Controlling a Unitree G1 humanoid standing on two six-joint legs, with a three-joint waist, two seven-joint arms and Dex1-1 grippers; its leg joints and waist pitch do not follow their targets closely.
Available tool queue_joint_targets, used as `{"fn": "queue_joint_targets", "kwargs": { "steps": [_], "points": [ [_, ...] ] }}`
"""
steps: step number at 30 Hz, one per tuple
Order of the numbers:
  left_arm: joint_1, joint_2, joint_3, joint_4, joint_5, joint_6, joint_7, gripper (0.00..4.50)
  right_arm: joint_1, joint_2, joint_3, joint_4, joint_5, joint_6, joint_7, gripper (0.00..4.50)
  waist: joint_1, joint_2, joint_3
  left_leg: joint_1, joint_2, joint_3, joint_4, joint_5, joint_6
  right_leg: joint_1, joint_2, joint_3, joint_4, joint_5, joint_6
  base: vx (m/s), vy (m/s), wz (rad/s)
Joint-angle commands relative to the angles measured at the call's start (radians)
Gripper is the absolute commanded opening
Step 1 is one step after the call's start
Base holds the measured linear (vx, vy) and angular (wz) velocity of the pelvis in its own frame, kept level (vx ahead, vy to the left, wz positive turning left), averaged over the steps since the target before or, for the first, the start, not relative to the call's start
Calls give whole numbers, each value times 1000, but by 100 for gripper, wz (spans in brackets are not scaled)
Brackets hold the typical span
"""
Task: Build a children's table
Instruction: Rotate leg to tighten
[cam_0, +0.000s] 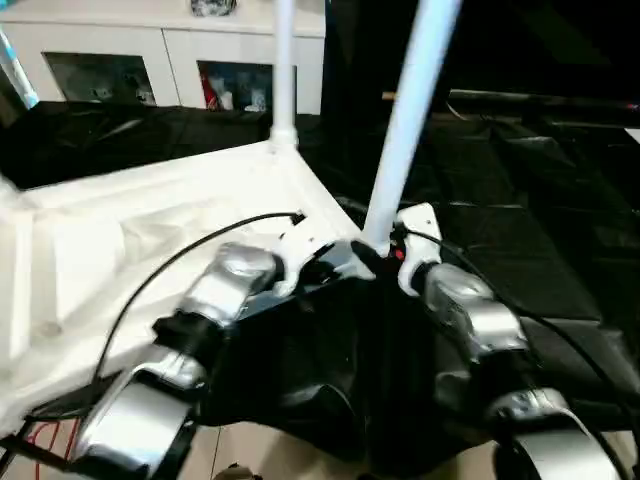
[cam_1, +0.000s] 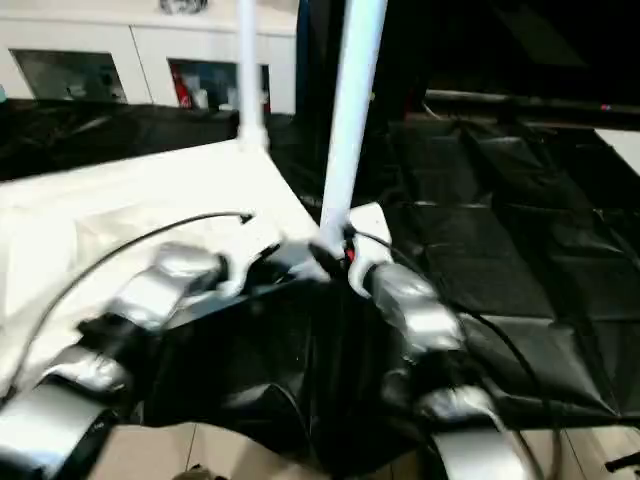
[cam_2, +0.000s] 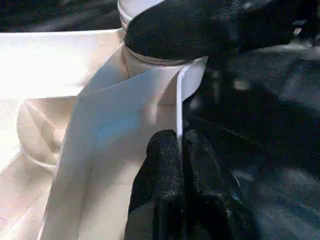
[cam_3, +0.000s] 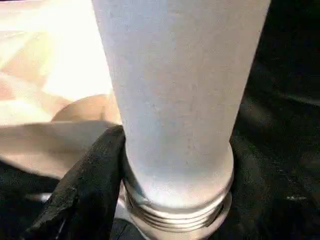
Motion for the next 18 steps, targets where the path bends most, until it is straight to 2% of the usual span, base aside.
{"fn": "queue_joint_targets", "kwargs": {
  "steps": [1, 2, 3, 4, 6, 7, 9, 12, 14, 16, 18],
  "points": [
    [-42, -42, 26, -19, -26, -36, 30, 0, -4, 36, 37, 69, -36, -6, -36, 272, -1, 3, -78, 7, 22, -9, -65, -240, 17, 52, -72, 58, -88, -424, -76, 0, 0, 0],
    [-44, -43, 24, -19, -25, -42, 26, 0, -11, 40, 40, 75, -39, -20, -37, 272, 1, 2, -80, 3, 23, -8, -65, -224, 24, 55, -73, 60, -82, -394, -85, 0, 0, 0],
    [-40, -40, 21, -25, -26, -47, 17, 0, -14, 41, 42, 72, -35, -26, -21, 307, 1, 2, -80, 3, 23, -8, -65, -224, 24, 55, -73, 60, -82, -394, -85, 0, 0, 0],
    [-36, -35, 18, -31, -26, -53, 7, 0, -15, 41, 38, 66, -28, -35, -10, 328, 2, 3, -81, 0, 25, -8, -66, -201, 34, 57, -70, 63, -75, -348, -98, 0, 0, 0],
    [-33, -32, 17, -34, -27, -57, 1, 0, -16, 41, 35, 64, -23, -40, -5, 342, 2, 4, -81, 0, 27, -7, -67, -193, 39, 57, -69, 64, -70, -317, -114, 0, 0, 0],
    [-25, -25, 15, -40, -32, -68, -18, 0, -20, 31, 33, 59, -20, -48, 19, 348, 3, 0, -80, 2, 27, -6, -67, -198, 41, 58, -71, 64, -70, -325, -118, 0, 0, 0],
    [-13, -17, 12, -50, -38, -84, -48, 0, -23, 10, 43, 58, -28, -56, 52, 370, 3, 1, -79, 2, 27, -5, -67, -207, 42, 57, -71, 64, -73, -341, -116, 0, 0, 0],
    [7, -1, 5, -75, -47, -101, -101, 0, -14, -26, 70, 40, -34, -66, 138, 377, 3, 2, -78, 1, 28, -5, -67, -217, 43, 58, -72, 65, -75, -355, -113, 0, 0, 0],
    [32, 22, -3, -108, -67, -125, -173, 0, 15, -89, 118, -14, -42, -88, 277, 377, 6, 0, -78, 0, 29, -4, -66, -209, 54, 61, -71, 66, -73, -337, -113, 0, 0, 0],
    [44, 38, -12, -123, -71, -136, -211, 0, 32, -122, 139, -46, -42, -95, 346, 377, 7, 1, -78, 1, 29, -3, -67, -206, 57, 58, -71, 68, -72, -332, -121, 0, 0, 0],
    [57, 56, -23, -140, -74, -145, -251, 0, 51, -157, 156, -85, -33, -91, 419, 377, 10, -1, -76, 0, 29, -4, -66, -210, 58, 61, -71, 66, -73, -345, -117, 0, 0, 0]
  ]
}}
